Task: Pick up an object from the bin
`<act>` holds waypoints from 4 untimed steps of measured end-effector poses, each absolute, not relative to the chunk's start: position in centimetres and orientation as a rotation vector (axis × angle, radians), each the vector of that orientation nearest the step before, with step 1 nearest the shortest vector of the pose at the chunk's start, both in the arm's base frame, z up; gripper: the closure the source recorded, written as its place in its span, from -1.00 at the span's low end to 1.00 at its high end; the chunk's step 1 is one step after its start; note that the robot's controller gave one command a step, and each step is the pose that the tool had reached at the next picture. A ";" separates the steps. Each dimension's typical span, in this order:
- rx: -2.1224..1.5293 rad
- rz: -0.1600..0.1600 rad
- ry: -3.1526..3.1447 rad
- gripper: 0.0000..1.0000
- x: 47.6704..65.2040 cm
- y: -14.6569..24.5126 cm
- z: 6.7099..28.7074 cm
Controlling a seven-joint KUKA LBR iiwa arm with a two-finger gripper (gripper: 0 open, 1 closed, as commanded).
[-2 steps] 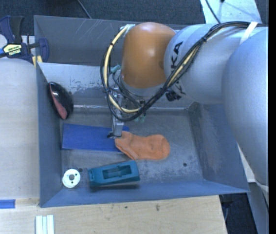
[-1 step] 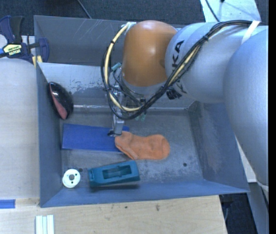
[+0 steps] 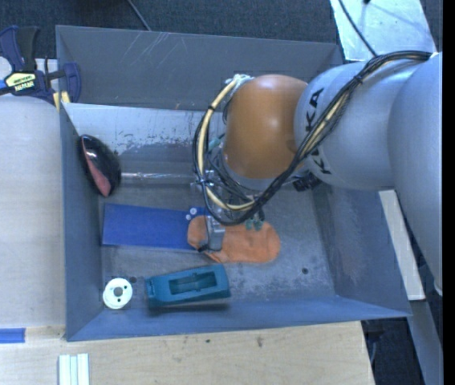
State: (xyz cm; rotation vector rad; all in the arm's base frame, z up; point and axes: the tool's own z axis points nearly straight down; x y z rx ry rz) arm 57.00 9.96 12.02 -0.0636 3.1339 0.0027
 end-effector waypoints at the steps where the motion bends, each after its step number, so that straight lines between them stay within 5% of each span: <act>1: -0.121 -0.001 3.133 1.00 59.0 3.6 7.2; 3: -0.182 -0.001 3.132 1.00 59.5 3.8 7.1; 4: -0.213 0.000 3.131 1.00 58.2 3.8 18.0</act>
Offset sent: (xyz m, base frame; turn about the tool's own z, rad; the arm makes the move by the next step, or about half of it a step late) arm 0.0000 0.0000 0.0000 0.0000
